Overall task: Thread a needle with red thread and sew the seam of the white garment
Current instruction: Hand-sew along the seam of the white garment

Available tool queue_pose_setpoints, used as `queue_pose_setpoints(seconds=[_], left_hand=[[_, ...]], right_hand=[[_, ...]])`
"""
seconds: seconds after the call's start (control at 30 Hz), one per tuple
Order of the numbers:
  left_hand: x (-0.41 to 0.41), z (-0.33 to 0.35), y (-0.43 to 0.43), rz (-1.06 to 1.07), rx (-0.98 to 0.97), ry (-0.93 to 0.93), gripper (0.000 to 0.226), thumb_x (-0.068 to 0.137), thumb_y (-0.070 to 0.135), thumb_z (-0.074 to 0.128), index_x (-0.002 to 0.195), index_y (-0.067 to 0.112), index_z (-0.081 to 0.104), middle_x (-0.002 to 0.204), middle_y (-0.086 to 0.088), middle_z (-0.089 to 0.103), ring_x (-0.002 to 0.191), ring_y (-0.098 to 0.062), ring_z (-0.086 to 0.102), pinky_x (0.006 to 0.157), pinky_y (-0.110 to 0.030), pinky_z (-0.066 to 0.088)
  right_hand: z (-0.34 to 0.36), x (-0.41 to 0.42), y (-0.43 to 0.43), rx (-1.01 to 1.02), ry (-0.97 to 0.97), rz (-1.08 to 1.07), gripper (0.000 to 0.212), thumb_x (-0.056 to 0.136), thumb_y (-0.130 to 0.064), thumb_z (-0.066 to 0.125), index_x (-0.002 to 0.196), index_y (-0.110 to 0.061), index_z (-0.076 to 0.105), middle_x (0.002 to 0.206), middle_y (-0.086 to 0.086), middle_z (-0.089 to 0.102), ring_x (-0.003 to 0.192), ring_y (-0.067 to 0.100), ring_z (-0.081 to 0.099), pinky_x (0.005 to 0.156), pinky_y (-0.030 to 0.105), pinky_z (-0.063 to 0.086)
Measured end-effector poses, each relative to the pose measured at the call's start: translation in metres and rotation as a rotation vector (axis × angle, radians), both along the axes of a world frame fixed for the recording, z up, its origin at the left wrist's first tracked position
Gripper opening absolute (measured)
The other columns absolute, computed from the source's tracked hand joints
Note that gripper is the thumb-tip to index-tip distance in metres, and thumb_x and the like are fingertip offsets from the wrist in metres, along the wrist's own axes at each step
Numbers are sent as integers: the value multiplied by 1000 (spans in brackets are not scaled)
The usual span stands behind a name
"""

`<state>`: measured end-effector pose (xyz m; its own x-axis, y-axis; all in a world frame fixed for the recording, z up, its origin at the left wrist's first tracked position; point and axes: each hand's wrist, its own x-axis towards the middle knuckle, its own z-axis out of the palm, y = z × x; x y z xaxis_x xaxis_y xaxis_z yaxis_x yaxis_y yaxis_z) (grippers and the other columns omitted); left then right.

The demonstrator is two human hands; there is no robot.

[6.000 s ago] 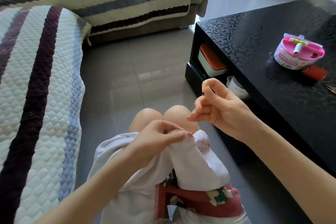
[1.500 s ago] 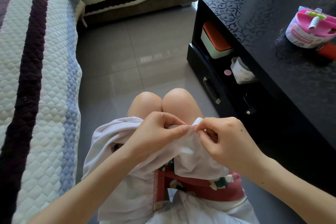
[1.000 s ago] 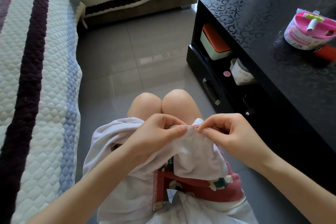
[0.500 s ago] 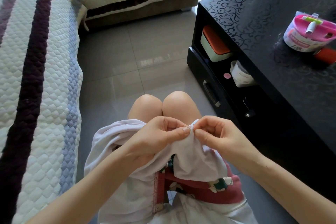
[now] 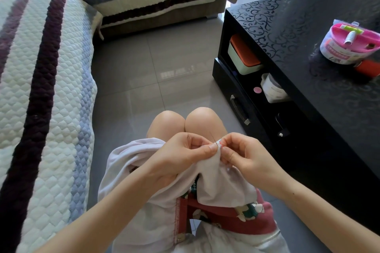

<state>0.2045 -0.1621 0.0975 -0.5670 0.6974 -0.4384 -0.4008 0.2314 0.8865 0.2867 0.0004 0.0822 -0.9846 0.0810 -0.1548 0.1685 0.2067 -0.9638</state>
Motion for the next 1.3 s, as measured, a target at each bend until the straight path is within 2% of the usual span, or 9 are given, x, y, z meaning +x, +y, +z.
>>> queue_pose_setpoints(seconds=[0.13, 0.27, 0.43, 0.63, 0.73, 0.9, 1.07, 1.17, 1.3], left_hand=[[-1, -2, 0, 15, -27, 27, 15, 87, 18, 65, 75, 12, 73, 83, -7, 73, 81, -12, 65, 79, -26, 51], [-1, -1, 0, 4, -22, 41, 18, 87, 18, 64, 72, 15, 73, 76, 0, 72, 77, -6, 65, 73, -19, 50], [-3, 2, -1, -27, -56, 111, 19, 91, 14, 62, 75, 12, 71, 69, 7, 68, 69, 1, 59, 65, -13, 44], [-6, 2, -7, -47, -70, 130, 14, 85, 26, 69, 80, 14, 74, 84, -8, 66, 82, -10, 56, 76, -23, 43], [-8, 6, -7, -38, -81, 166, 27, 81, 32, 65, 86, 7, 73, 90, -21, 69, 85, -14, 56, 80, -29, 42], [5, 2, -2, -83, -293, 361, 26, 89, 28, 63, 64, 22, 68, 55, 15, 57, 57, 4, 50, 60, -17, 41], [-1, 5, -5, -121, -139, 193, 14, 77, 37, 65, 76, 28, 76, 83, 3, 72, 82, -5, 62, 82, -29, 50], [-6, 6, -10, -147, -90, 86, 15, 77, 32, 67, 82, 22, 77, 91, -2, 73, 90, -8, 63, 94, -33, 47], [-7, 8, -17, -175, -39, 18, 18, 79, 27, 68, 88, 13, 75, 91, -3, 72, 90, -8, 62, 89, -27, 45]], right_hand=[[3, -1, 1, -15, -7, -52, 6, 89, -3, 62, 85, -6, 63, 66, 2, 66, 61, 11, 62, 61, 27, 52], [7, 9, 7, 591, 187, -121, 19, 85, -45, 60, 91, -27, 63, 65, -12, 65, 62, 5, 63, 60, 27, 51], [13, -5, 1, 837, 528, -102, 22, 87, -39, 58, 82, -23, 72, 89, -7, 66, 83, 16, 61, 72, 39, 46], [10, -15, -9, 679, 621, 16, 8, 85, -8, 61, 80, -12, 65, 87, -4, 62, 84, 17, 58, 81, 41, 43], [12, -13, -15, 481, 545, 41, 9, 89, -11, 53, 85, -12, 60, 83, -7, 59, 80, 16, 58, 77, 42, 46], [53, -13, -18, 135, 602, 86, 14, 98, -12, 47, 89, -4, 53, 80, 6, 62, 79, 23, 65, 81, 34, 53], [60, -38, 14, -595, 43, 13, 8, 91, -13, 47, 85, -12, 42, 62, 6, 53, 48, 19, 55, 46, 24, 43], [46, -65, 47, -452, -79, -54, 12, 91, -9, 46, 82, -16, 42, 54, 0, 44, 38, 8, 30, 45, 24, 12], [30, -119, 105, -72, 2, -322, 26, 98, -7, 43, 77, -23, 46, 55, -5, 44, 41, 6, 30, 40, 21, 20]])
